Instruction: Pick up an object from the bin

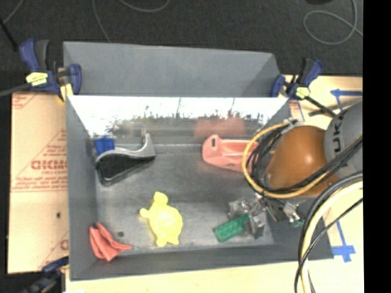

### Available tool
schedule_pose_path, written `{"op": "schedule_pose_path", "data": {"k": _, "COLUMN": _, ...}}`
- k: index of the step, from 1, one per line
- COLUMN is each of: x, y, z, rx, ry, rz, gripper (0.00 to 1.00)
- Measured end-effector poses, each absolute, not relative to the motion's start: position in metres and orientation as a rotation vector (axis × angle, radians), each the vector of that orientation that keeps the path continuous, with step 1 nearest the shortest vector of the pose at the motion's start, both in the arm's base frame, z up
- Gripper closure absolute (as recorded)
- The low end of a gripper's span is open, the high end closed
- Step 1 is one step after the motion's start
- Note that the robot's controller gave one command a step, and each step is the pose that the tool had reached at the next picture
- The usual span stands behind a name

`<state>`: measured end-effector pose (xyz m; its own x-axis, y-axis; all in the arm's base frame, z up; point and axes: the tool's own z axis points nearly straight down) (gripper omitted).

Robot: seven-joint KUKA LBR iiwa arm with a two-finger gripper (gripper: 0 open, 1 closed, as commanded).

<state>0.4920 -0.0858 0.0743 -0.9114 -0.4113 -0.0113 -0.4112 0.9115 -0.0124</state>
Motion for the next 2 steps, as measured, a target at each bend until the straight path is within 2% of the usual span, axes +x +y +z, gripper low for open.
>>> {"op": "schedule_pose_path", "data": {"k": 1, "x": 0.490, "y": -0.081, "z": 0.101, "rx": -0.693, "ry": 3.059, "rz": -0.010, "gripper": 1.00}}
{"op": "schedule_pose_path", "data": {"k": 2, "x": 0.498, "y": -0.084, "z": 0.160, "rx": -0.686, "ry": 3.056, "rz": -0.012, "gripper": 1.00}}
